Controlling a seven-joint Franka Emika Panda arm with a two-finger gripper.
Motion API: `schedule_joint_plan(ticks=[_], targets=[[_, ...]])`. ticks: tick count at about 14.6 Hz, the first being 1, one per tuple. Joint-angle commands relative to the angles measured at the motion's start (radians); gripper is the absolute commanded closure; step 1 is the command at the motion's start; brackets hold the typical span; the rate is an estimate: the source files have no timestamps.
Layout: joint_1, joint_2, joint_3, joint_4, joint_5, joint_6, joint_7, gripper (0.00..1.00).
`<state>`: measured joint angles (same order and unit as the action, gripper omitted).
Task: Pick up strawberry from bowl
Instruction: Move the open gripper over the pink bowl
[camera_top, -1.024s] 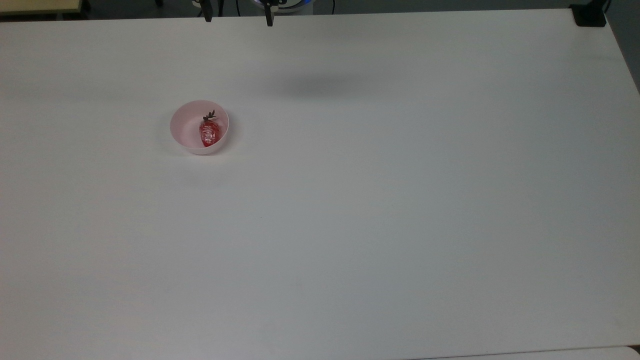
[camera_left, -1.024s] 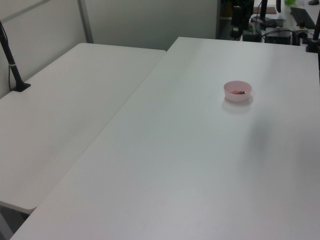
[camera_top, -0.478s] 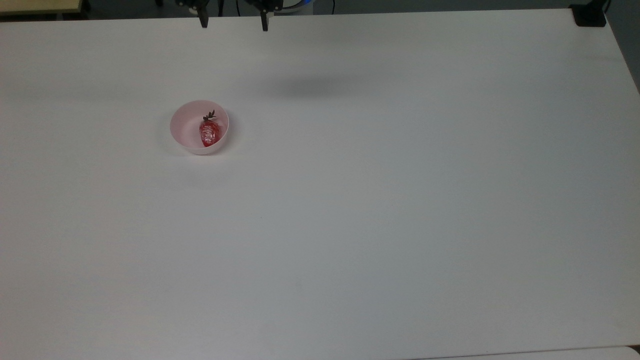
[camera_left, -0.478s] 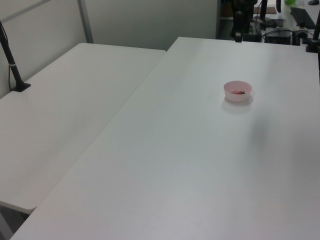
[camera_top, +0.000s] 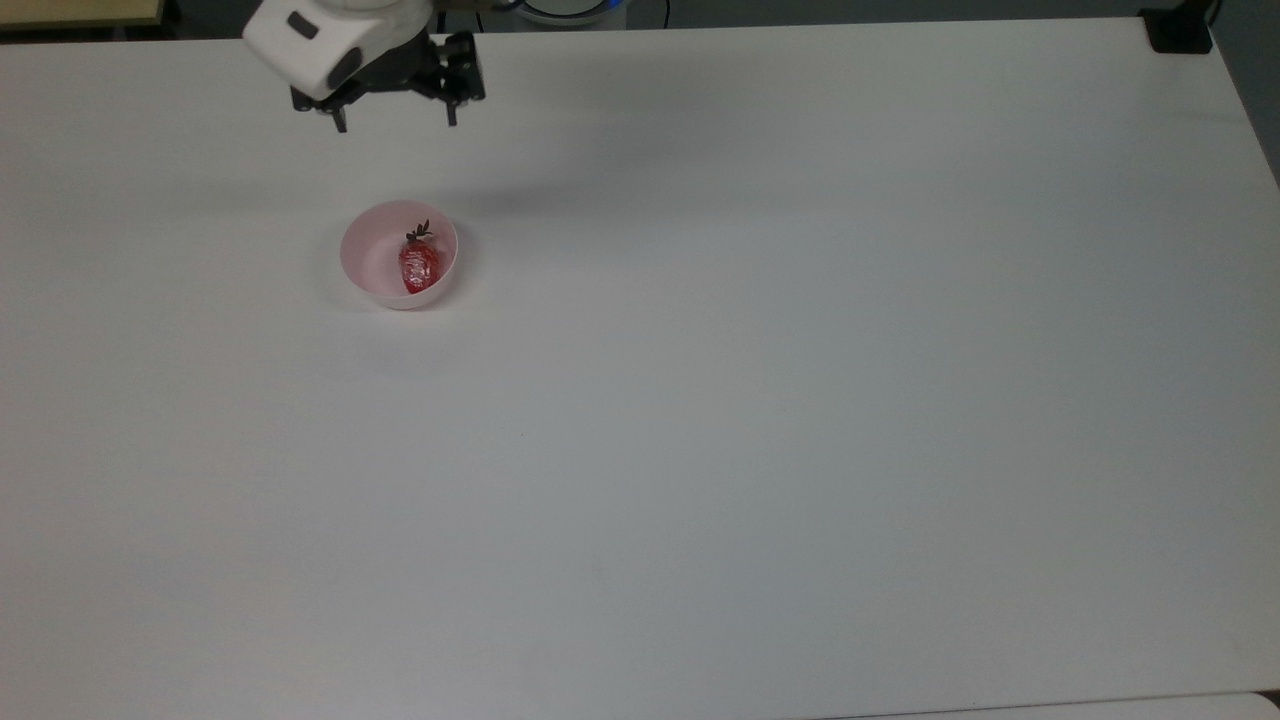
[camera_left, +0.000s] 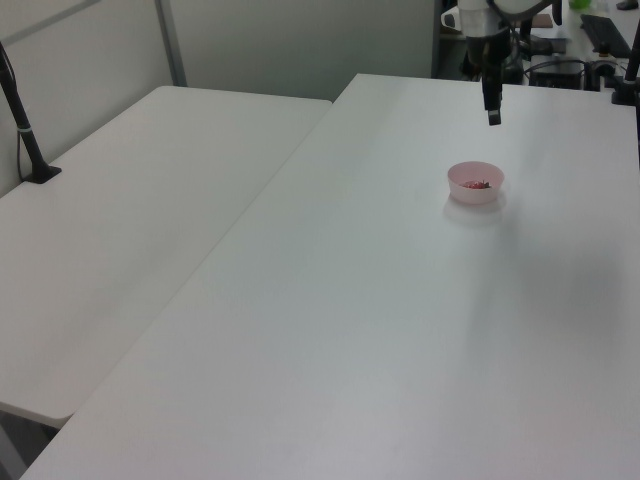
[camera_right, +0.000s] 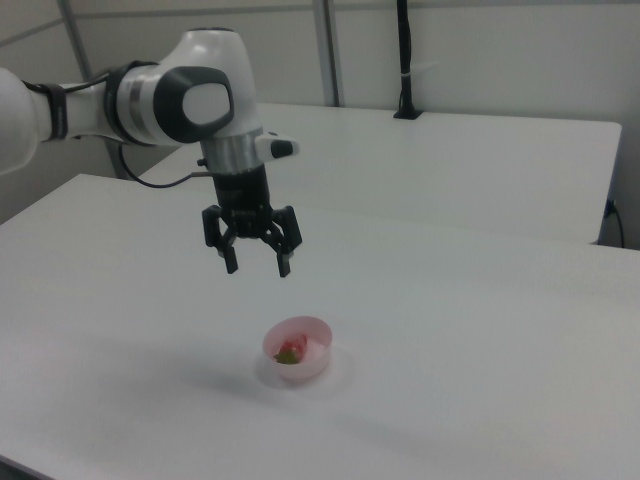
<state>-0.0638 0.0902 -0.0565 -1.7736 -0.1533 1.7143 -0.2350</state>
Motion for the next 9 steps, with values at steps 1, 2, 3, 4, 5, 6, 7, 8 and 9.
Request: schedule_joint_plan(ticks=[1, 2, 3, 4, 5, 6, 7, 8, 9], targets=[[-0.022, -0.023, -0.020, -0.104, 0.000, 0.120, 0.334, 0.00], [-0.031, -0.020, -0.032, -0.125, 0.003, 0.149, 0.418, 0.03], [-0.039, -0.014, -0.052, -0.136, 0.032, 0.171, 0.500, 0.07], [-0.042, -0.004, -0.078, -0.138, 0.085, 0.185, 0.540, 0.14], [-0.044, 0.011, -0.103, -0.138, 0.136, 0.197, 0.543, 0.19], [-0.045, 0.019, -0.118, -0.136, 0.179, 0.217, 0.543, 0.19], [-0.047, 0.026, -0.121, -0.138, 0.202, 0.238, 0.549, 0.19], [-0.048, 0.046, -0.121, -0.136, 0.208, 0.248, 0.559, 0.19], [-0.051, 0.060, -0.121, -0.136, 0.212, 0.255, 0.569, 0.18]])
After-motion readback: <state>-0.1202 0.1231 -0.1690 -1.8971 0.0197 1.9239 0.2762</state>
